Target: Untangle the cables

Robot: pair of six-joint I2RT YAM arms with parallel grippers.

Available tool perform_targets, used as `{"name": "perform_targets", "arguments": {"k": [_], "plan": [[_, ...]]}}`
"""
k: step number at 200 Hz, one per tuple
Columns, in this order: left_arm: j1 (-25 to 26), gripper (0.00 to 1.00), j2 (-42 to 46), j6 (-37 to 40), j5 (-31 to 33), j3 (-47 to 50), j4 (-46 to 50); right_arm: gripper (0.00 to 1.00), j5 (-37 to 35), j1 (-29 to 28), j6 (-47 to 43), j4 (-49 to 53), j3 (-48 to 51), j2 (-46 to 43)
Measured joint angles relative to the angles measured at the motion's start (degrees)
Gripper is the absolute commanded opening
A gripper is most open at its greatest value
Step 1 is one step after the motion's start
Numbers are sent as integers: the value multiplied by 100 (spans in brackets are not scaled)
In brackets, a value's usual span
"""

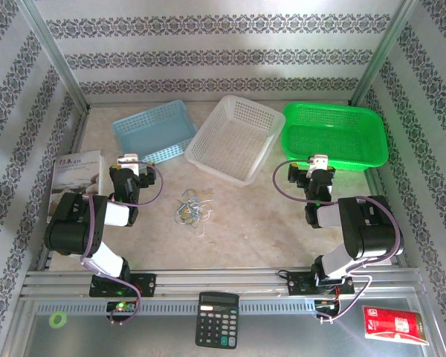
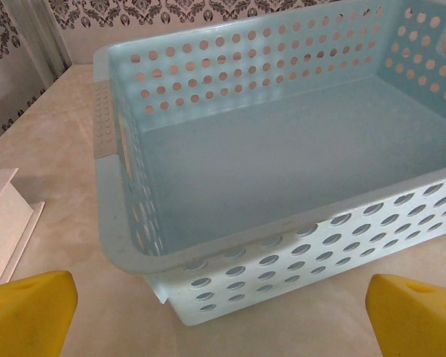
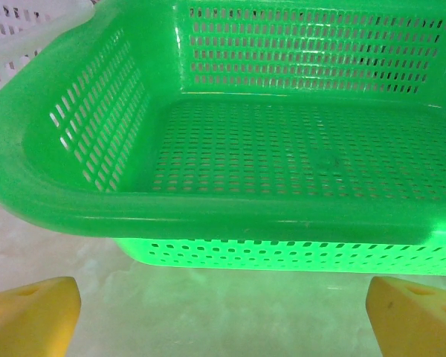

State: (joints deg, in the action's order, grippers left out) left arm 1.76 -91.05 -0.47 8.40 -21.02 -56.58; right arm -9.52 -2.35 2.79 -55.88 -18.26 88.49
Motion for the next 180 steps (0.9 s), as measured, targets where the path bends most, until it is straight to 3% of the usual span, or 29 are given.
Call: {"name": "perform_targets", "arguments": {"k": [36,65,91,116,149,180], "plan": [[0,100,144,0,20,120,44,98,-9,0,4,219,0,-280],[0,100,1121,-44,114,129,645,98,-11,0,7,645,-4,-1191],[0,100,2168,-306,223,-227,1679,98,-11,0,317,1589,-306,-2063],[0,100,2944,-774,243,-984,3027,98,44,0,1180,2787,-861,-2927],[0,100,3707,-1405,-81,-1810,4658,96,857,79,2280,3497,-988,-4002],[0,100,3893,-1856,-739,-2415,6037,88,1919,-52,3040,4172,-1130,-4321]]}}
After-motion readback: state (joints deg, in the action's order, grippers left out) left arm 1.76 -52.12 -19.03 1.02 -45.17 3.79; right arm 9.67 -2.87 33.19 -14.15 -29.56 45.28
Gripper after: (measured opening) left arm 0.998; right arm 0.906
